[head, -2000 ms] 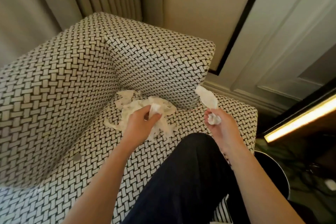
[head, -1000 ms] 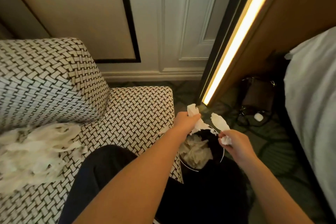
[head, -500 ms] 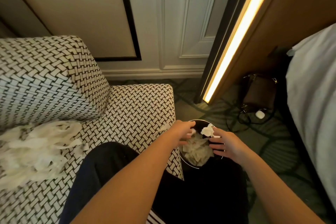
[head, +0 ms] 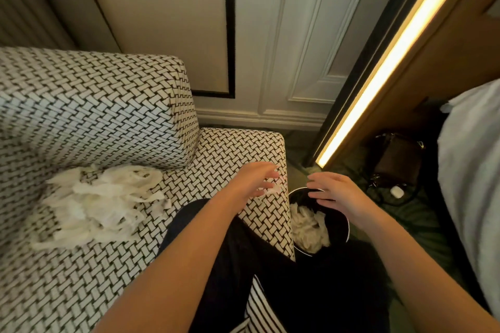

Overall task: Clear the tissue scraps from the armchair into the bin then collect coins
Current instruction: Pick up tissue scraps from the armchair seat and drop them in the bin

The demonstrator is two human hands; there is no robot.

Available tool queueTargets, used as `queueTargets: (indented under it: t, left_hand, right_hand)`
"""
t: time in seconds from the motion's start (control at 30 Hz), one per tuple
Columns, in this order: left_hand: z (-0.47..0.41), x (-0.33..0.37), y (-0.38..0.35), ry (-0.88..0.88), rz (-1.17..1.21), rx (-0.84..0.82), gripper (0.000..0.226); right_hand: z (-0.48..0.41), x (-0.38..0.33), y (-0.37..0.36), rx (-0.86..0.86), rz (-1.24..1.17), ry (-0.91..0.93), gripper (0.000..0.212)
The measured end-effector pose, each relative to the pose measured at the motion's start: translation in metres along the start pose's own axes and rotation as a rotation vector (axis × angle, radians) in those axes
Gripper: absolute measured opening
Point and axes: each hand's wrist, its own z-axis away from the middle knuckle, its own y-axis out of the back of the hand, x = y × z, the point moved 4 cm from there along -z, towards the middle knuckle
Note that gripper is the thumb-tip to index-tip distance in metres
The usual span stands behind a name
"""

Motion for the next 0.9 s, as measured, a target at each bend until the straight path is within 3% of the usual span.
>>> queueTargets:
  t: [0.23, 0.4, 0.73, 0.9]
  left_hand:
    - [0.061, 0.003, 0.095, -0.162, 0.080, 0.151, 0.033]
    - [0.102, -0.022, 0.162, -0.223, 0.078, 0.293, 0.035]
    - [0.154, -0.126, 0.256, -0.066, 0.393, 0.571, 0.019]
    - [0.179, -0.161, 0.278, -0.011, 0.490, 0.666, 0.016]
  right_hand:
    - [0.028, -0.061, -0.093, -0.118, 0.208, 0.226, 0.018]
    - [0.041, -0.077, -0.175, -0.228, 0.448, 0.394, 0.026]
    - [0.036, -0.070, -0.314, -0.369, 0.671, 0.582, 0.027]
    - [0.026, -0.066, -0.374, -0.434, 0.979, 0.578, 0.053]
